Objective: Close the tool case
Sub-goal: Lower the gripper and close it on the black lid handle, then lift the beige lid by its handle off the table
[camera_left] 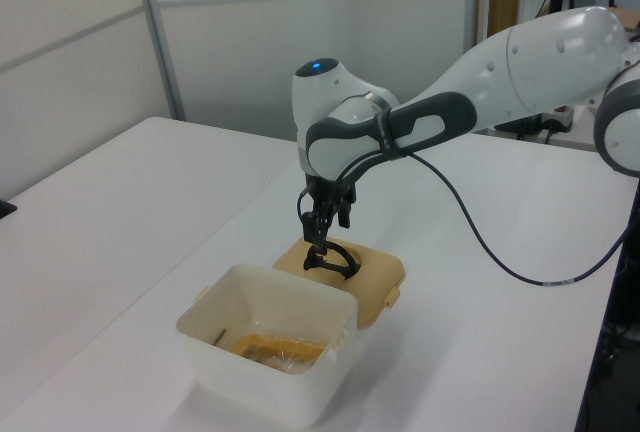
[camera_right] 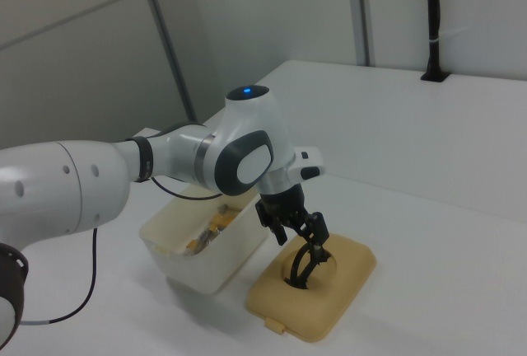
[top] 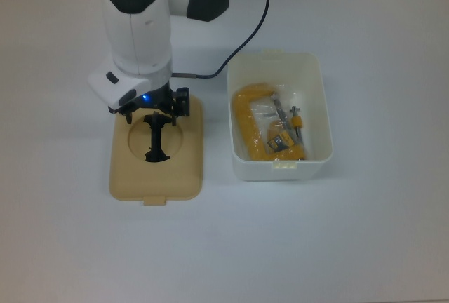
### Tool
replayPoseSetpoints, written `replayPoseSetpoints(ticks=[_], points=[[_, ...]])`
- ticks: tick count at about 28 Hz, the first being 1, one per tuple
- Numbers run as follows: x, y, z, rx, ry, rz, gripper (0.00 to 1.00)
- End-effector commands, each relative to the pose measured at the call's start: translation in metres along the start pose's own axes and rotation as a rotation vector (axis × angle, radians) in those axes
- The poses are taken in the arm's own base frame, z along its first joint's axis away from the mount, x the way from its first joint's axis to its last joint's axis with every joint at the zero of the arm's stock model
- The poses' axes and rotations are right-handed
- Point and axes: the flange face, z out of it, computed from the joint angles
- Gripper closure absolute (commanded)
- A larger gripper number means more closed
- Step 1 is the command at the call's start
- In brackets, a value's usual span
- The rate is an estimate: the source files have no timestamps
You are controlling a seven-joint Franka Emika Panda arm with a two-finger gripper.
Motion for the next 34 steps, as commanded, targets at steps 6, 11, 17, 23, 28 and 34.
replayPoseSetpoints(ticks=[6,11,17,23,28,34], points=[[0.001,-0.003,0.005,0.018,0.014,-0.021,0.67],[0.001,-0.002,0.004,0.035,0.018,-0.024,1.00],[0.001,-0.002,0.006,0.034,0.015,-0.039,1.00],[0.002,-0.002,0.013,0.033,0.007,-0.042,1.00],[0.002,-0.003,0.012,0.034,0.008,-0.049,1.00],[0.002,0.012,-0.002,0.034,0.027,-0.060,1.00]])
